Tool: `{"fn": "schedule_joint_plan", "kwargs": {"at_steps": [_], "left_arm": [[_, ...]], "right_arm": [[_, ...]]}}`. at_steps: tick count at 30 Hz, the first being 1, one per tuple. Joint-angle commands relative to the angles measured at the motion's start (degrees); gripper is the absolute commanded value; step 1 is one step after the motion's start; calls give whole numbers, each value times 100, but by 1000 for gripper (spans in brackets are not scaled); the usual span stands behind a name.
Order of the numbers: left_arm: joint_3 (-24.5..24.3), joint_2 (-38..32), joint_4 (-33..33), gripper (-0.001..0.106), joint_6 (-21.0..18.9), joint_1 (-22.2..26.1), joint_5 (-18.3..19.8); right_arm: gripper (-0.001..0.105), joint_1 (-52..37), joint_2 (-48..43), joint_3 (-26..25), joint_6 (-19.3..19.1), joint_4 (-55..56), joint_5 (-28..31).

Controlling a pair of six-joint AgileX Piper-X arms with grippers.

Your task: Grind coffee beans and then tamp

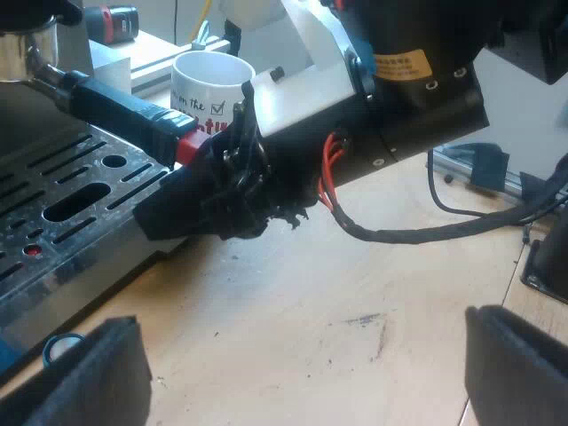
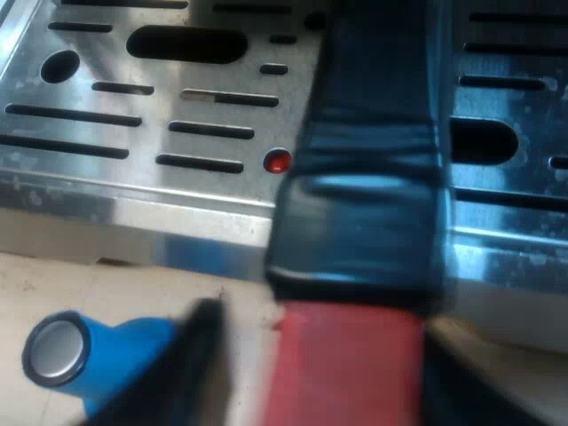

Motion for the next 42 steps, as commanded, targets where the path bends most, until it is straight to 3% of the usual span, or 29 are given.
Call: {"fn": "schedule_joint_plan", "kwargs": {"at_steps": [1,3,4,16,24,27,30,42], "left_arm": [[-26,19,-58,76,-64,-20,35],[-26,19,-58,76,-64,-20,35],[-26,19,-58,76,-64,-20,35],[-26,19,-58,76,-64,-20,35],[-26,19,-58,76,-64,-20,35],[-26,19,-58,76,-64,-20,35],[-26,19,-58,76,-64,-20,35],[-41,19,-58,76,-64,-20,35]], "right_arm": [[12,-5,-11,-47,-73,-38,20],[9,-5,-11,-47,-73,-38,8],[0,-5,-11,-47,-73,-38,-20],[0,261,-218,-47,-61,296,-67],[0,619,-568,93,-13,781,442],[0,683,-656,108,169,926,661],[0,680,-758,108,322,1126,674],[0,1268,-1444,108,322,2334,908]]}}
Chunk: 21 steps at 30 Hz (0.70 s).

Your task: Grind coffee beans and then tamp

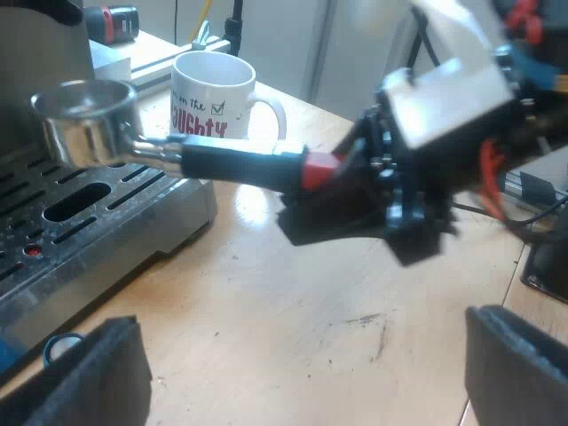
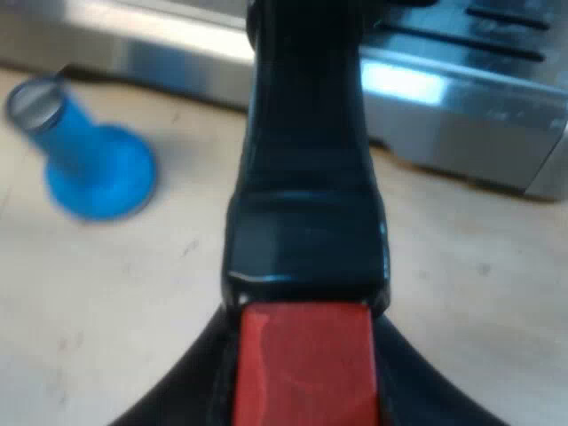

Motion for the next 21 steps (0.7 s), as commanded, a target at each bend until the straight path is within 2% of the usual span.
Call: {"fn": "schedule_joint_plan", "kwargs": {"at_steps": [1,10,17,21], "left_arm": [[-50,19,-58,76,-64,-20,35],[-617,19,27,76,-64,-20,-200],[-1132,8,587,76,-64,-20,-272],[-1350,8,1100,76,-64,-20,-362]], "right_arm": [[0,186,-226,-68,-15,187,368],[0,891,-992,255,-15,625,605],[0,1196,-1558,549,-124,771,630],[0,1213,-1714,599,-1050,755,171]]}}
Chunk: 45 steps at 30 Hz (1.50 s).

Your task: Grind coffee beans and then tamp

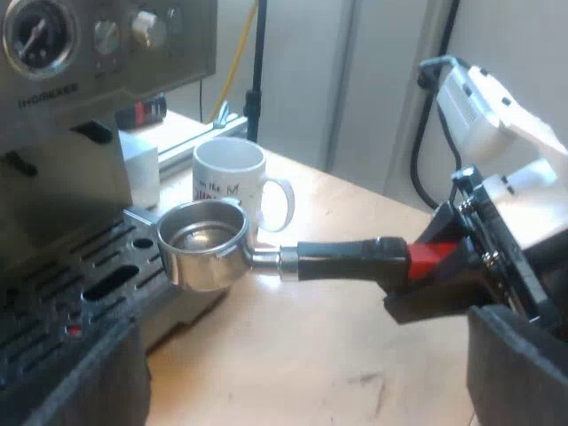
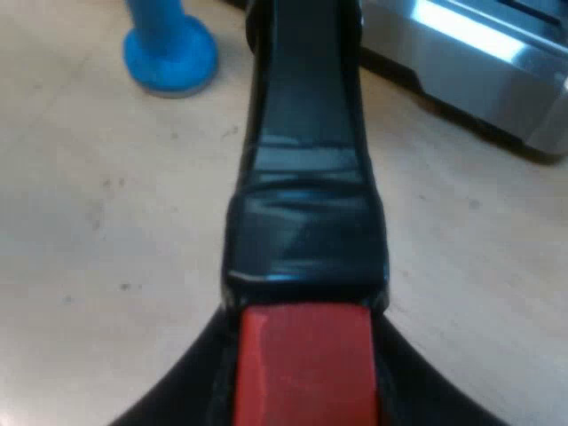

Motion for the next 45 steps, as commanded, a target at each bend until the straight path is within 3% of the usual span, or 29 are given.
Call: {"fn": "schedule_joint_plan", "kwargs": {"at_steps": [1,4,8,11,19,24,28,37,45], "left_arm": [[-91,38,305,76,-64,-20,-62],[-91,199,574,76,-64,-20,-62],[-169,509,758,76,25,-20,-62],[-354,847,761,76,190,-79,-329],[-531,2033,995,76,355,-729,-673],[-529,2511,943,76,548,-1038,-757],[-529,2803,920,76,548,-1166,-974],[-529,3112,775,76,565,-1169,-957],[-529,3210,775,76,565,-1169,-957]], "right_arm": [[0,1,-88,-34,-755,-127,-166],[0,-15,-88,51,-983,-127,-467],[0,-15,-88,259,-1015,-189,-508],[0,-15,-88,474,-1038,-402,-538],[0,-15,-88,1098,-1159,-1048,-681],[0,-15,-88,1314,-1159,-1319,-681],[0,-328,-88,1799,-1055,-1865,-720],[0,-938,-40,1917,-1139,-1888,-1250],[0,-961,474,1917,-1165,-2125,-1267]]}}
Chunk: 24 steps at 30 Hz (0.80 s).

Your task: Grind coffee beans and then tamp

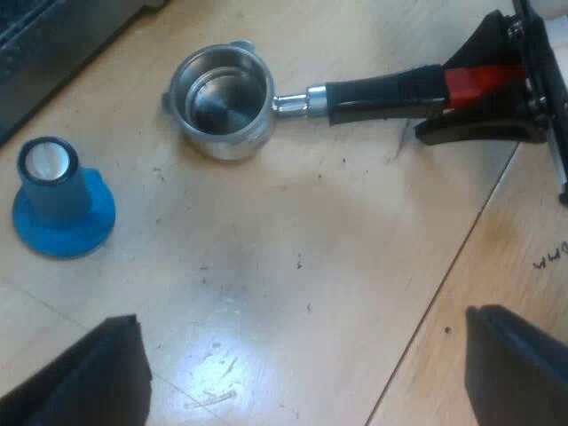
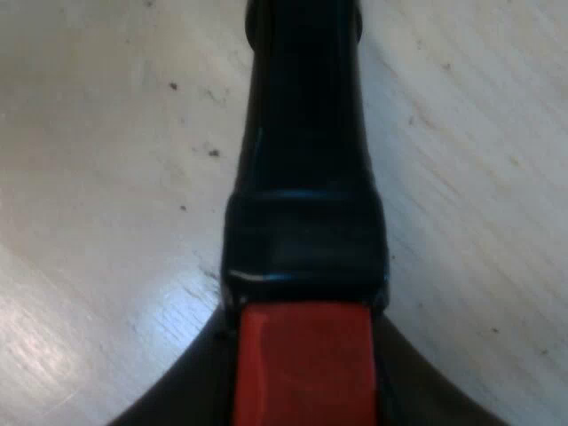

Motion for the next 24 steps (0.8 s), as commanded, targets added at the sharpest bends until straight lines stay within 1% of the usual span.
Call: {"fn": "schedule_joint_plan", "kwargs": {"at_steps": [1,3,4,6,8,9,10,11,14,18,20,21,23,24], "left_arm": [[-63,3,-61,76,13,-32,11],[-63,3,-61,76,13,-32,11],[-63,3,-61,76,13,-32,11],[-63,3,-61,76,13,-32,11],[-63,3,-61,76,13,-32,11],[-63,3,-61,76,13,-32,11],[-63,3,-61,76,13,-32,11],[-63,3,-61,76,13,-32,11],[-63,3,-61,76,13,-32,11],[-63,3,-61,76,13,-32,11],[-63,3,-61,76,13,-32,11],[-63,3,-61,76,13,-32,11],[-63,3,-61,76,13,-32,-18],[-63,3,-61,76,13,-32,-31]], "right_arm": [[0,-26,146,-40,-34,-207,60],[0,-26,203,-40,-34,-192,60],[1,-26,227,-40,-19,-167,60],[11,-26,232,-40,37,-128,60],[31,-26,232,-40,62,-75,49],[39,-26,232,-40,61,-56,49],[49,-26,232,-40,89,-5,49],[55,-26,232,-40,123,69,49],[63,-26,232,-75,248,427,49],[65,-26,232,-278,291,960,49],[69,-26,232,-498,291,1341,49],[69,-26,232,-547,291,1464,49],[70,-26,232,-861,291,1938,49],[70,-26,232,-936,291,1999,60]]}}
